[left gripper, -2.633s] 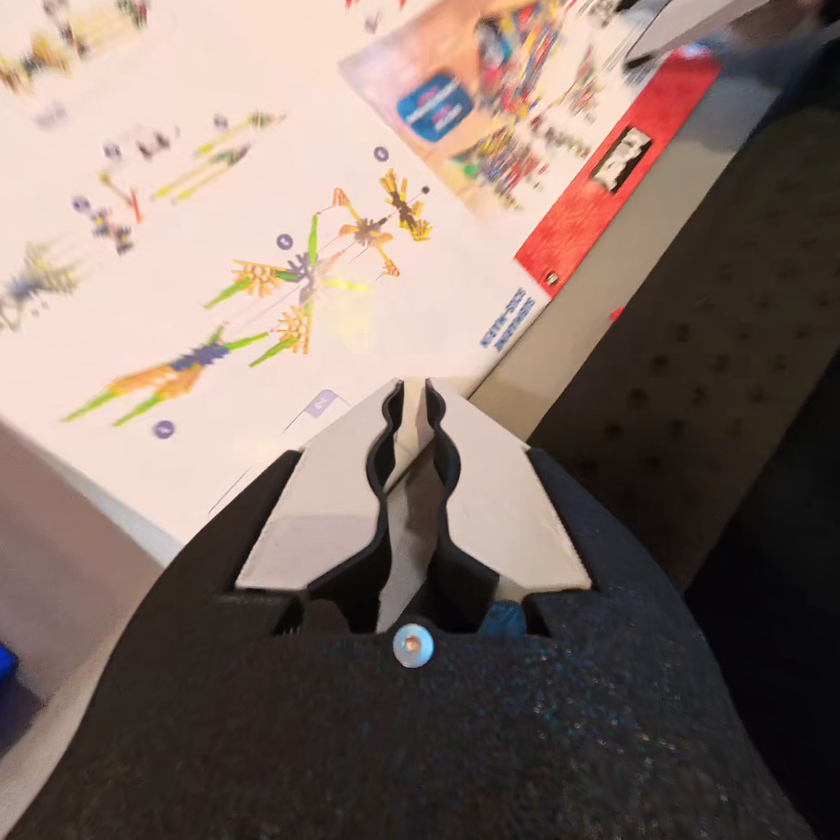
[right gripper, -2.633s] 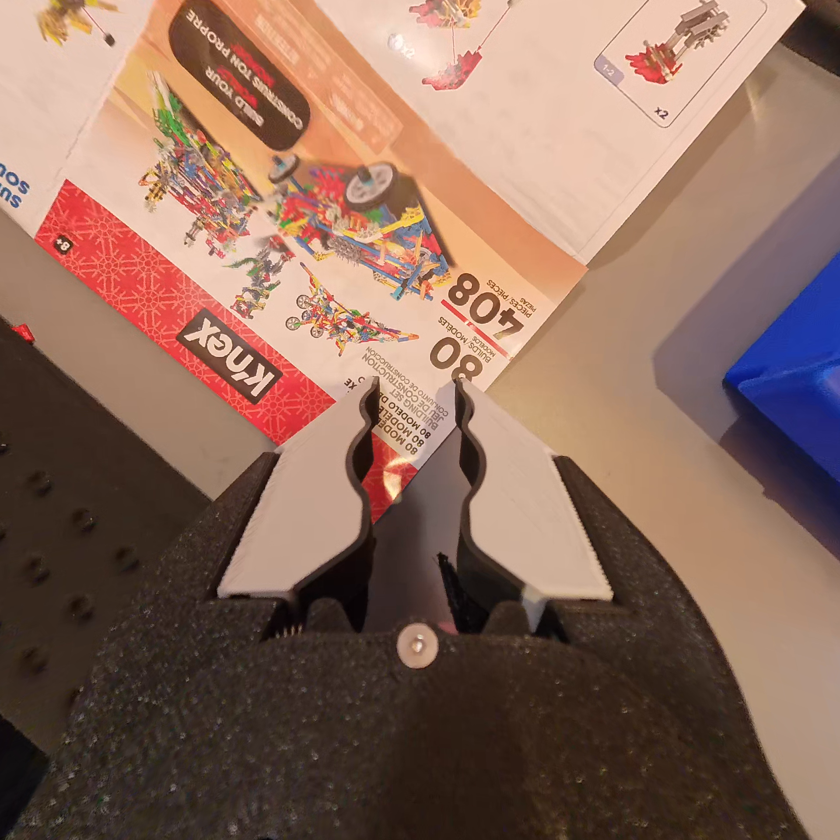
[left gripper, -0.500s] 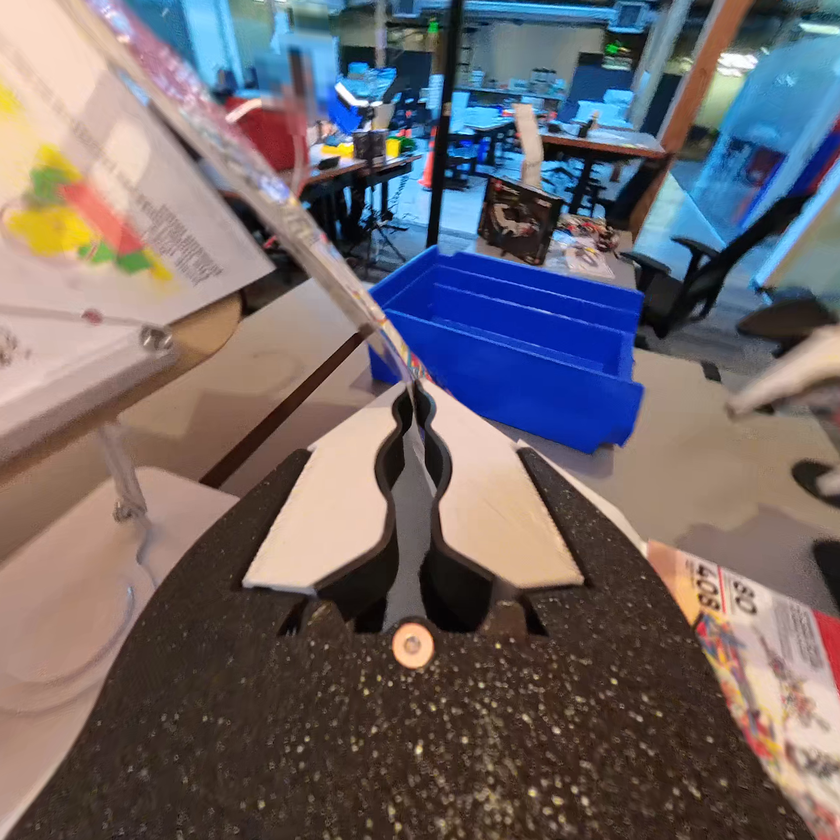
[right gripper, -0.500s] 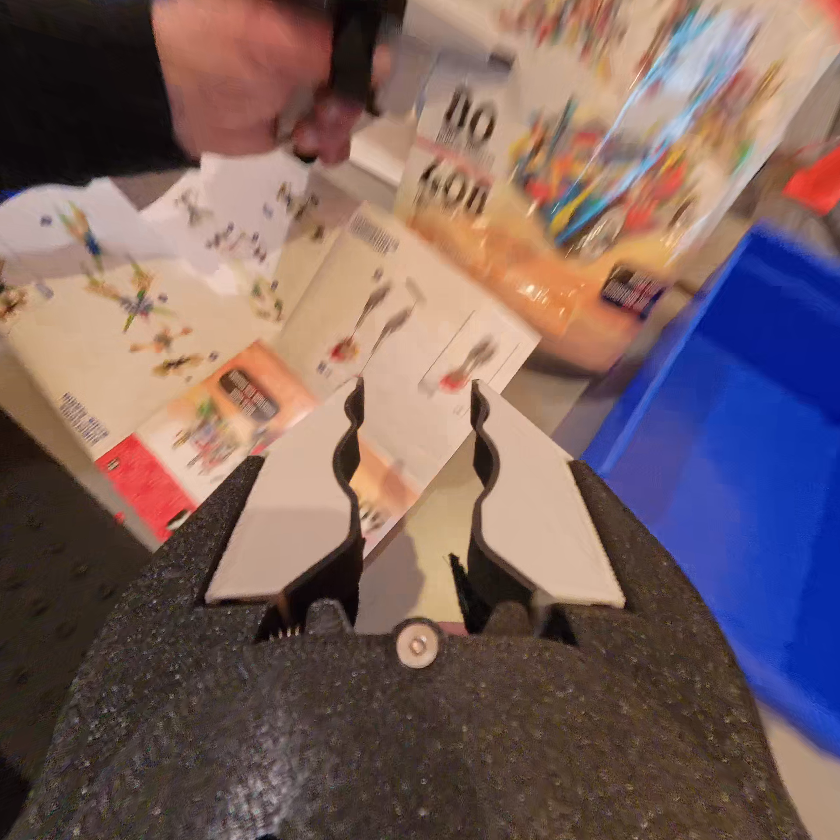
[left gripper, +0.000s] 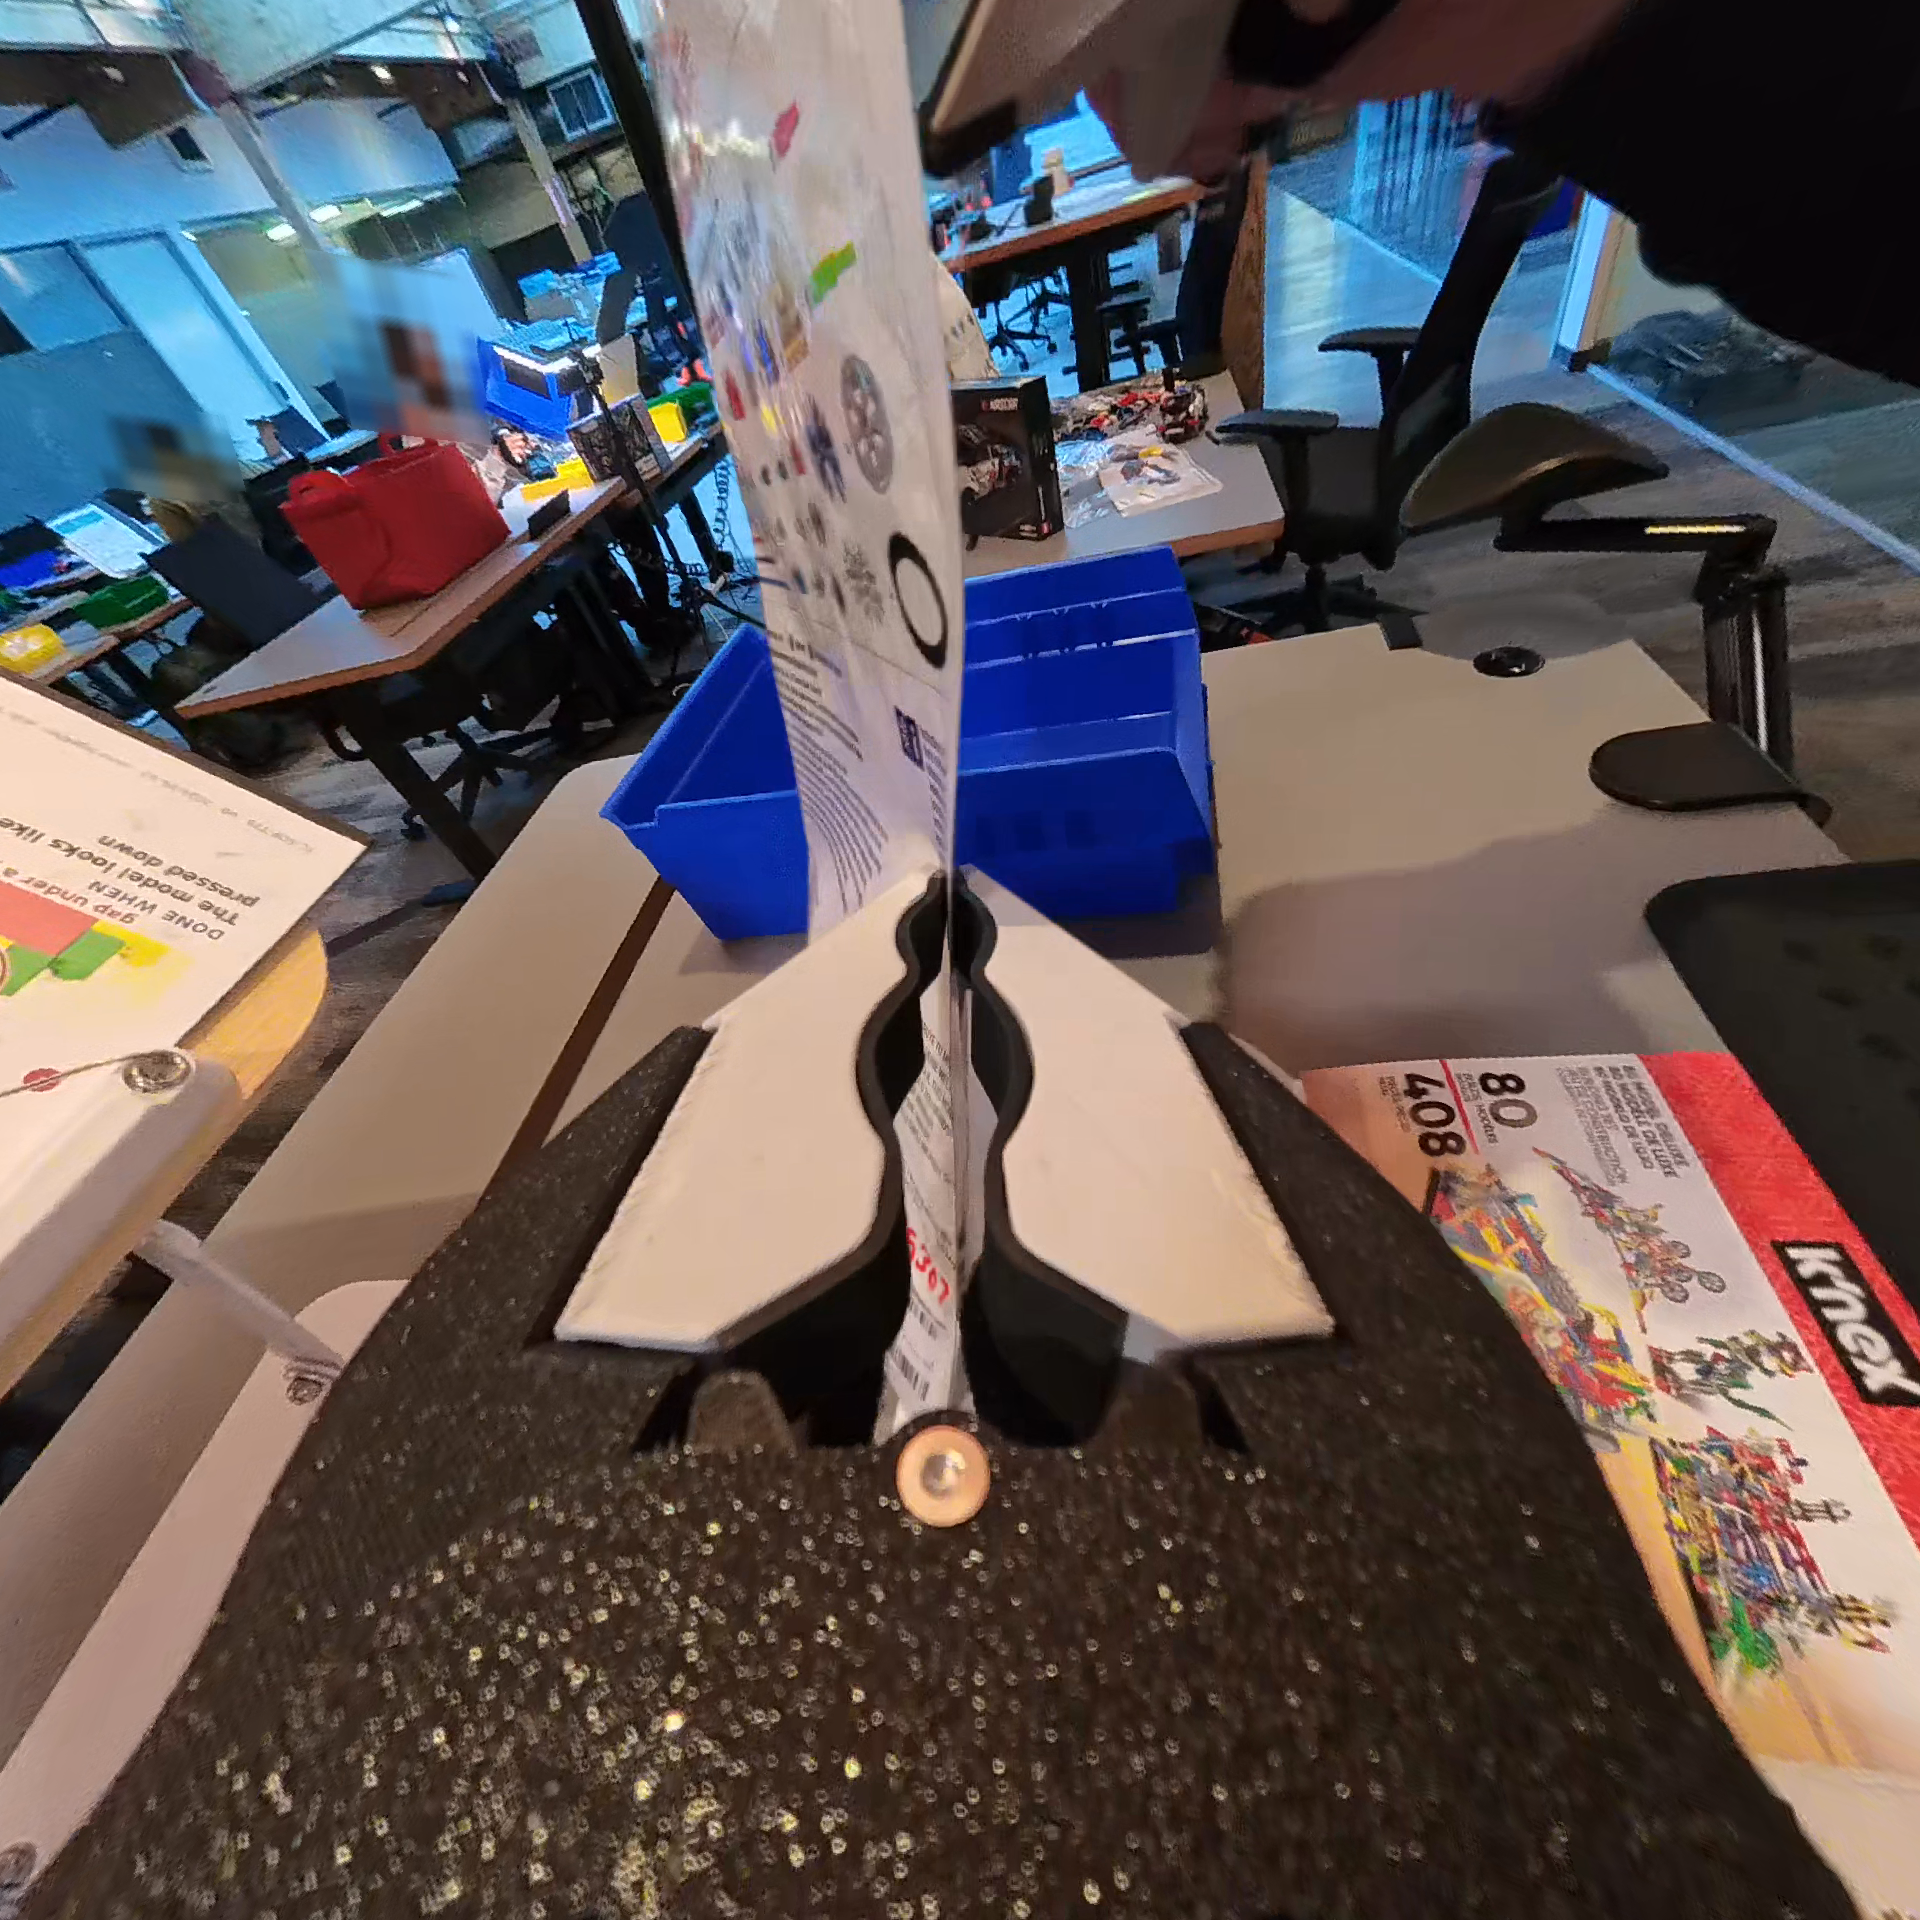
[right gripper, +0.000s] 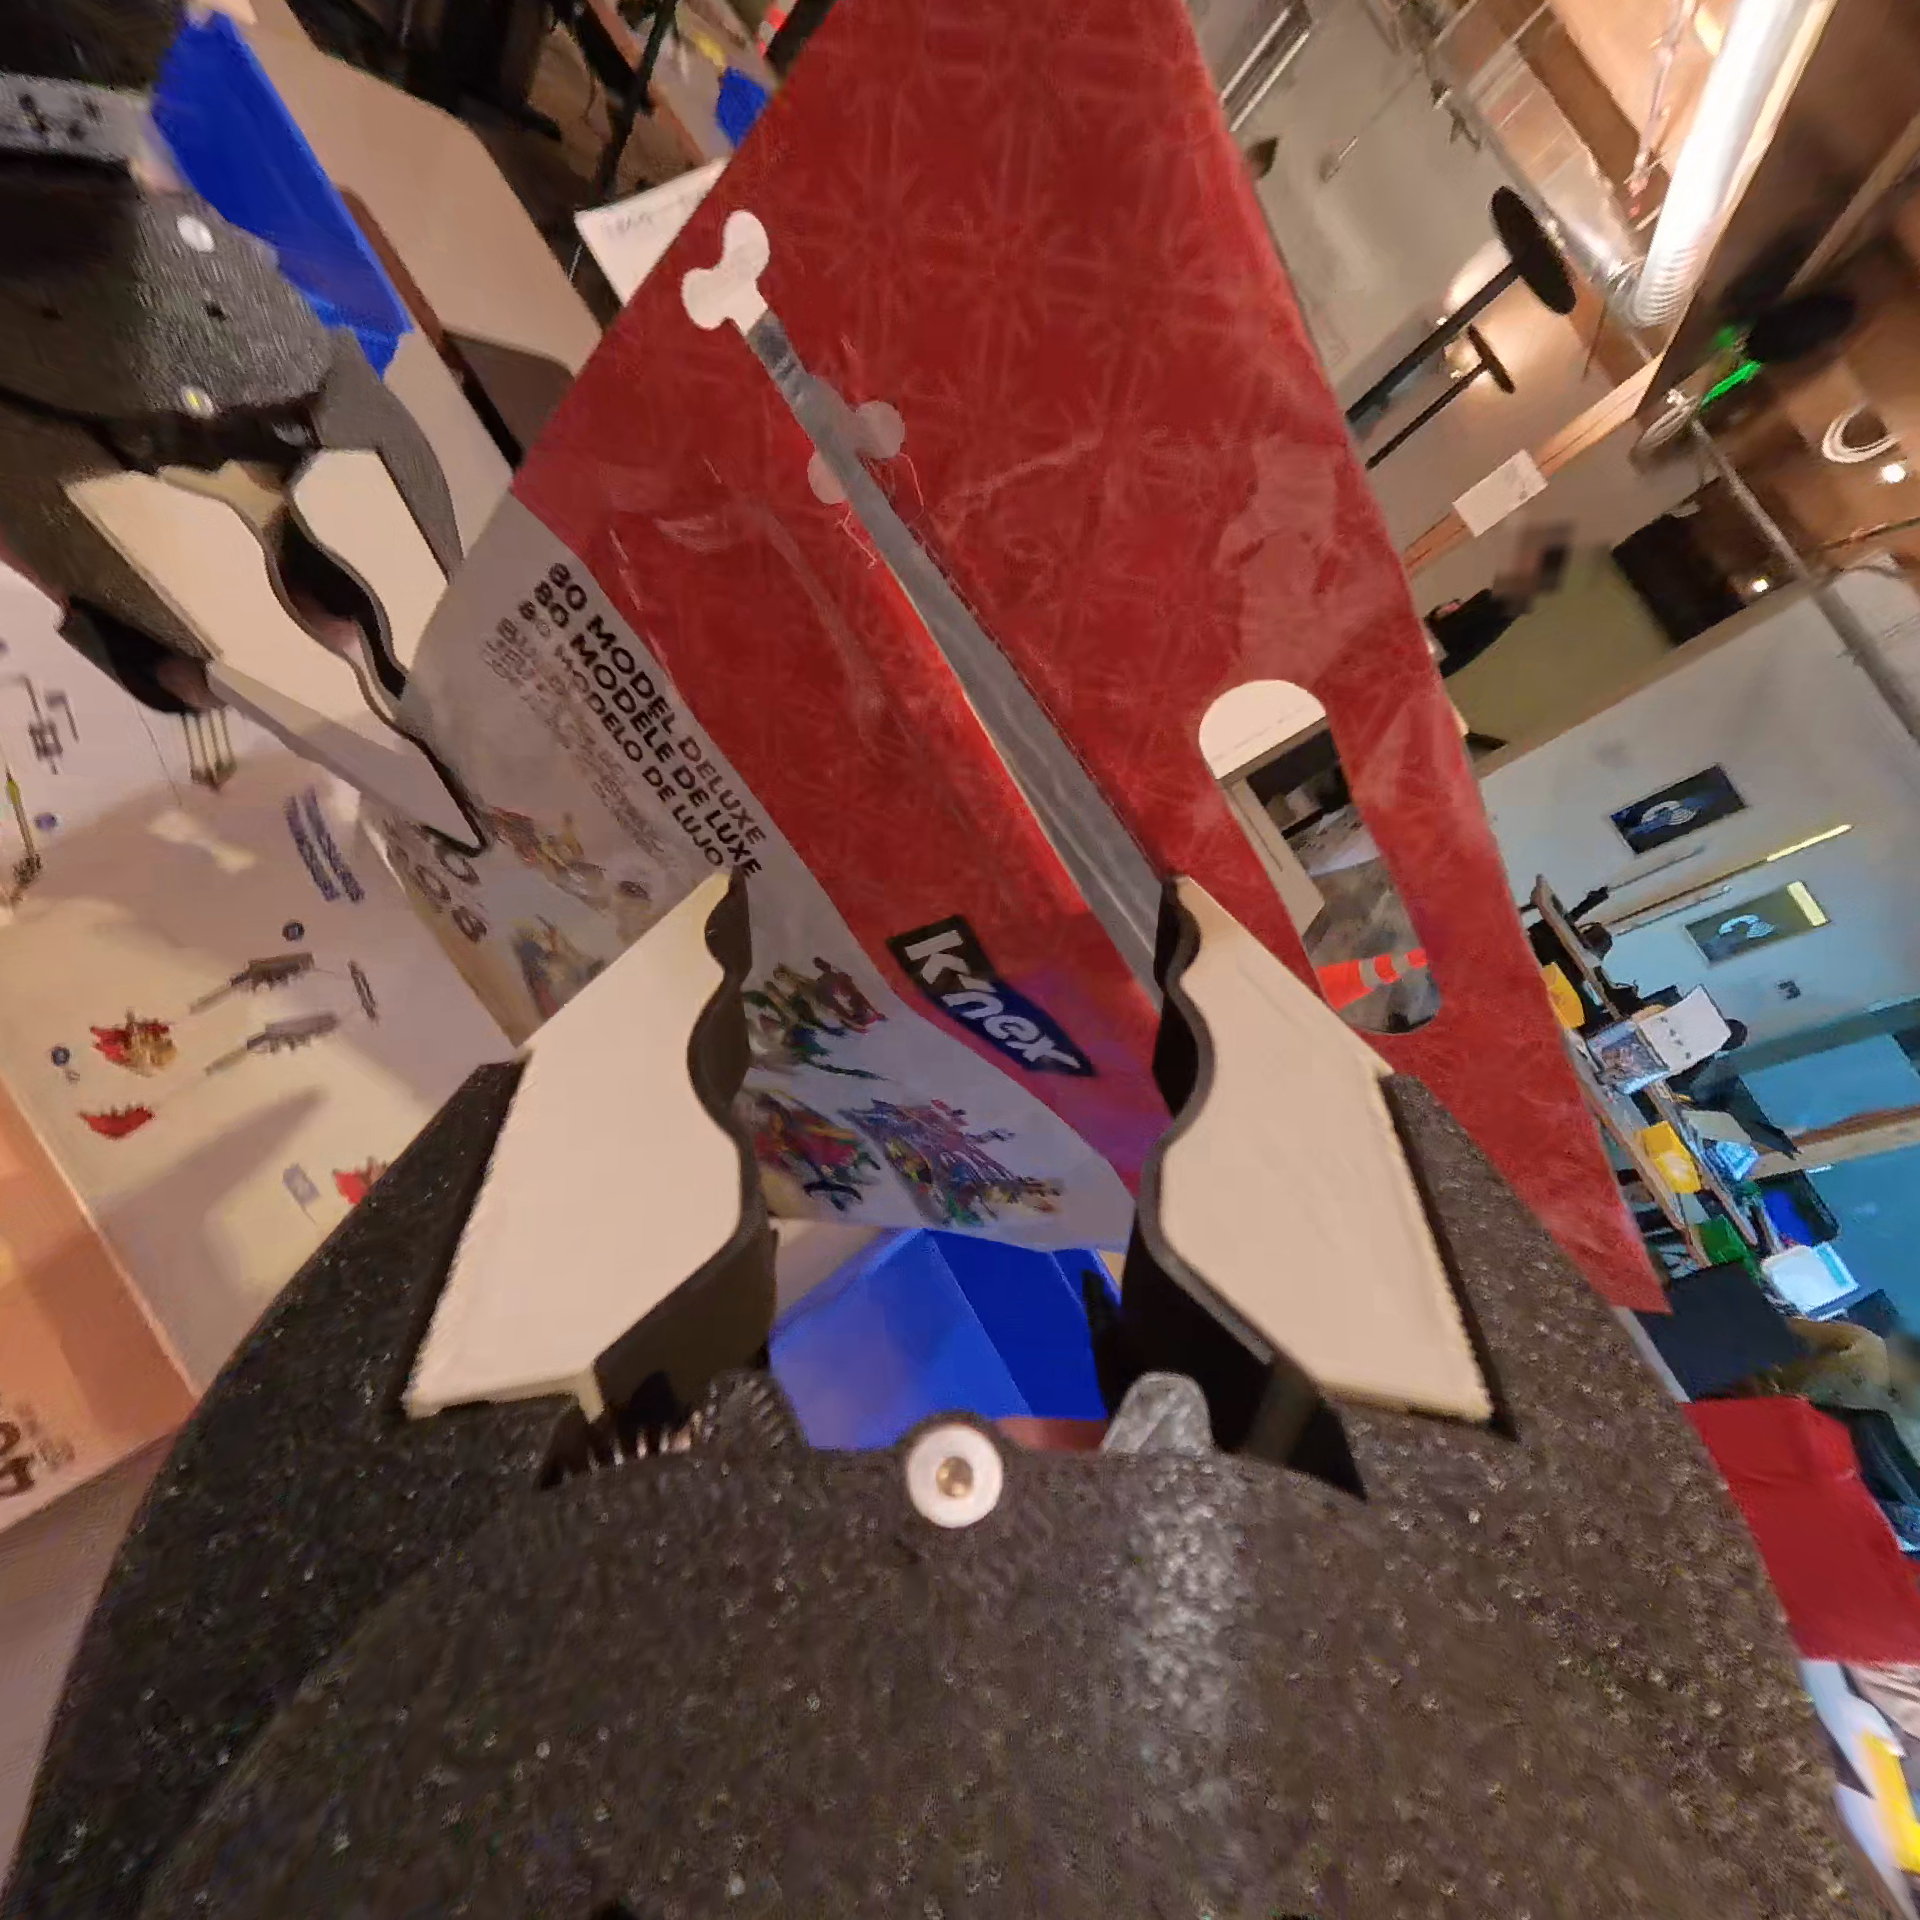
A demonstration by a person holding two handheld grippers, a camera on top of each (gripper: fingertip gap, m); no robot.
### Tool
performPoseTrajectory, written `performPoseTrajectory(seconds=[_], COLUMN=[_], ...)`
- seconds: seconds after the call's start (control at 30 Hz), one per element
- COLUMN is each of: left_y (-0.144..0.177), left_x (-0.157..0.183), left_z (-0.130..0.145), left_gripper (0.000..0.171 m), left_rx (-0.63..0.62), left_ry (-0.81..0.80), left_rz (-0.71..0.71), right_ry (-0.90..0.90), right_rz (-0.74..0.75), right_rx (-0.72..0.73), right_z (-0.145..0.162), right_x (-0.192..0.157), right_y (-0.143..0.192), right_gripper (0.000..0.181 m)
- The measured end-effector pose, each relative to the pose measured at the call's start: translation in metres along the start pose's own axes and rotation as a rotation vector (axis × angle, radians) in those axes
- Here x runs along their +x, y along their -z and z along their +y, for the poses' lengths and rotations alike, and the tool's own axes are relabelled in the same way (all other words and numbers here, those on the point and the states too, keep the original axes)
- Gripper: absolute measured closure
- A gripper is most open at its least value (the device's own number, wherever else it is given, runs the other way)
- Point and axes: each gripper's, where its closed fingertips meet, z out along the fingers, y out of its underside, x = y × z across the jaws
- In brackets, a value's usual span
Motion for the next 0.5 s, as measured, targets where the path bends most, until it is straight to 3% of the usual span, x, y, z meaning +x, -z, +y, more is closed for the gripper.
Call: performPoseTrajectory(seconds=[0.17, 0.23, 0.37, 0.43, 0.5], left_y=[0.002, 0.003, 0.010, 0.015, 0.022], left_x=[0.007, 0.008, 0.005, 0.002, -0.001], left_z=[0.010, 0.017, 0.021, 0.025, 0.012], left_gripper=[0.171, 0.171, 0.170, 0.141, 0.112], left_rx=[-0.035, -0.059, -0.046, -0.092, -0.100], left_ry=[0.005, 0.012, 0.088, 0.119, 0.128], left_rz=[0.038, 0.054, 0.050, 0.041, 0.015], right_ry=[0.115, 0.137, 0.163, 0.186, 0.200], right_rz=[-0.062, -0.062, -0.105, -0.124, -0.147], right_rx=[-0.063, -0.091, -0.112, -0.130, -0.150], right_z=[0.010, 0.013, 0.015, 0.016, 0.017], right_x=[-0.016, -0.017, -0.031, -0.043, -0.058], right_y=[-0.005, -0.004, 0.000, 0.002, 0.003], right_gripper=[0.124, 0.148, 0.175, 0.181, 0.181])
